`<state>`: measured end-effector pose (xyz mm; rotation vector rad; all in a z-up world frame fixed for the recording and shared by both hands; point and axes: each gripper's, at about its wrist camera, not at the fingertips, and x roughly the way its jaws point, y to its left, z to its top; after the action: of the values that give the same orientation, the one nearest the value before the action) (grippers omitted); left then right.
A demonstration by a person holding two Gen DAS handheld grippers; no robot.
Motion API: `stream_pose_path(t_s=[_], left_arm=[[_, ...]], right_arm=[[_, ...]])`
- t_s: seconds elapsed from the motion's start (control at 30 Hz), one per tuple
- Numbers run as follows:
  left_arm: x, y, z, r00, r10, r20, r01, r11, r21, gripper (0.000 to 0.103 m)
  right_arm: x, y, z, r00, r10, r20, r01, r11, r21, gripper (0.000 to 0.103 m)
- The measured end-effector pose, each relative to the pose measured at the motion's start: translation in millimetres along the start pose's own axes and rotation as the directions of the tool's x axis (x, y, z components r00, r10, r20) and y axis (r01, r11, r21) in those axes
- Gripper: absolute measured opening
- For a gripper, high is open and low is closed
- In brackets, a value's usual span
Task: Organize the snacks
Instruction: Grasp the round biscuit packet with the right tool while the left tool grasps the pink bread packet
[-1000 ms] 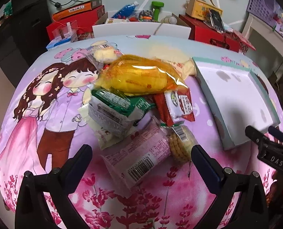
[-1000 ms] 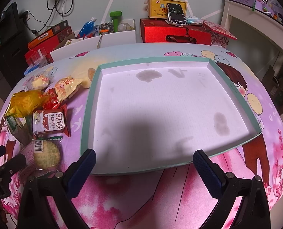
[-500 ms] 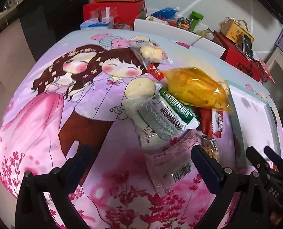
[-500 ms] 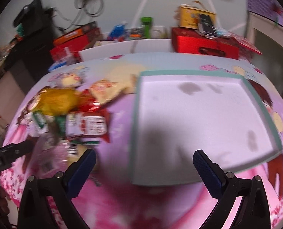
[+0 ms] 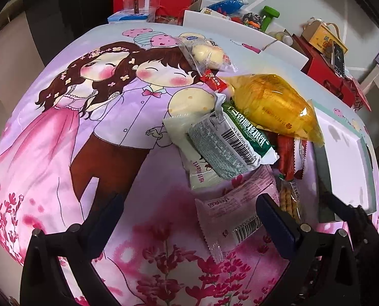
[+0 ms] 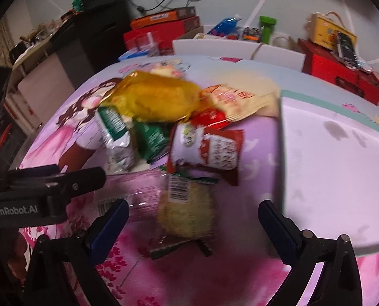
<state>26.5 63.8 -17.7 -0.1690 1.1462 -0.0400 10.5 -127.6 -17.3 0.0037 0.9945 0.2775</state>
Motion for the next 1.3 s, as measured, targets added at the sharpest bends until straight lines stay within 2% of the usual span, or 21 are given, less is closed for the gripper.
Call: stream_pose_path(t_s=[0.13, 0.2, 0.3, 0.47, 0.63, 0.93, 1.2, 1.3], left_arm=[[3, -6, 0, 1.000, -0.011, -0.008, 0.012, 1.000, 0.021, 0.103], [6, -10, 1, 0.999, -0.027, -0.019, 0.028, 0.999, 0.034, 0.103], [11, -18, 0, 0.998, -0.047, -0.040, 0.049, 0.997, 0.062, 0.103], [20, -29, 0, 0.996, -0.046, -0.073, 0.053, 0.993, 0.104, 0.103], [26, -41, -1, 0.994, -0.047, -0.097, 0.061, 0.988, 0.143, 0.103], [31, -62, 0, 0.993, -0.056, -0.101, 0.075, 0.978, 0.195, 0.103], [31, -71, 5, 0.992, -0.072, -0.102, 0.091, 0.976, 0.200, 0.102], [28, -60, 8, 0.993, -0.080, -0.090, 0.095, 0.979, 0.178, 0.102]], right_arm=[[17, 1, -1, 0.999, -0.006, -0.045, 0.006, 1.000, 0.005, 0.088], [21, -4, -2, 0.998, 0.022, -0.058, -0.020, 0.999, 0.036, 0.083], [20, -9, -3, 0.998, 0.020, -0.052, -0.017, 0.998, 0.055, 0.078], [21, -14, -2, 0.998, 0.010, -0.058, -0.007, 0.998, 0.063, 0.063], [23, -17, -1, 0.998, 0.005, -0.066, 0.000, 0.998, 0.070, 0.058], [19, -16, -10, 0.997, -0.009, -0.082, 0.012, 0.999, 0.040, 0.057], [3, -28, -16, 0.997, -0.014, -0.072, 0.019, 0.997, 0.070, 0.056], [-4, -34, -18, 0.998, -0.009, -0.064, 0.014, 0.996, 0.085, 0.056]])
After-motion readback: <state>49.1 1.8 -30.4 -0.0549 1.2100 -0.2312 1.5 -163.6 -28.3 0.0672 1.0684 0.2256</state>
